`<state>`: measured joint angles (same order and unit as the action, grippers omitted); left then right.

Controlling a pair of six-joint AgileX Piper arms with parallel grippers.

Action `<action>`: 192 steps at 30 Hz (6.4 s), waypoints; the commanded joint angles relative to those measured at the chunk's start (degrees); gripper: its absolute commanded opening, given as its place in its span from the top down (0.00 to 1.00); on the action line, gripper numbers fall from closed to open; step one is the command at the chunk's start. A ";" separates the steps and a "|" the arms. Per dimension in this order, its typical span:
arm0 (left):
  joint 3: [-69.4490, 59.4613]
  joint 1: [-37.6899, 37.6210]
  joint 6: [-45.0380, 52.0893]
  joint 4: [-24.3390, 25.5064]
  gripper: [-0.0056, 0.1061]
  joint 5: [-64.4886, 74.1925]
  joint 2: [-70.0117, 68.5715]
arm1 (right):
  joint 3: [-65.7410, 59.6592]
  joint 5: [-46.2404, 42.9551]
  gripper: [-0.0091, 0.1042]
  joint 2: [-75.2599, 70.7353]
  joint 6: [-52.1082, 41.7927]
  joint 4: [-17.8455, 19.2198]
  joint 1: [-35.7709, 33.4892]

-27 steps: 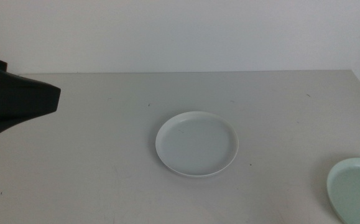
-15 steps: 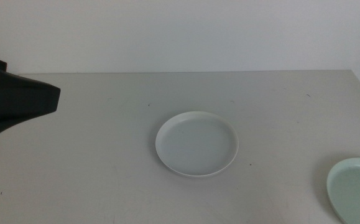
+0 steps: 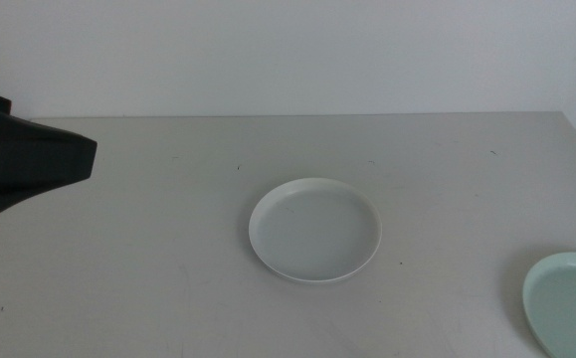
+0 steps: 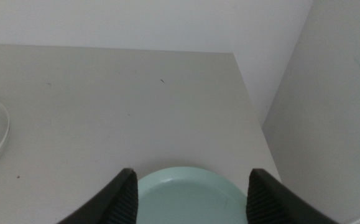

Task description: Stack the three bowls on top of each other.

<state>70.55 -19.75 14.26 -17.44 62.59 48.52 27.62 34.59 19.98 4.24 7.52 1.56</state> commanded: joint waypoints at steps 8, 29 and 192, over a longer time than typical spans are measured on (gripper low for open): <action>1.21 -0.26 -0.44 -1.03 0.01 -3.45 -0.26 | 10.11 6.81 0.52 8.56 -0.29 1.12 -0.09; 1.21 -0.26 -0.44 -1.03 0.01 -3.45 -0.26 | 24.81 22.42 0.52 18.50 -0.29 1.38 -0.09; 1.21 -0.26 -0.44 0.26 0.01 -3.47 -0.20 | 43.62 27.13 0.93 70.52 -30.05 -23.27 15.03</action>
<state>70.55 -19.75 14.26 -16.16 62.59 48.52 68.49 61.95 92.74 -27.35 -14.73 18.11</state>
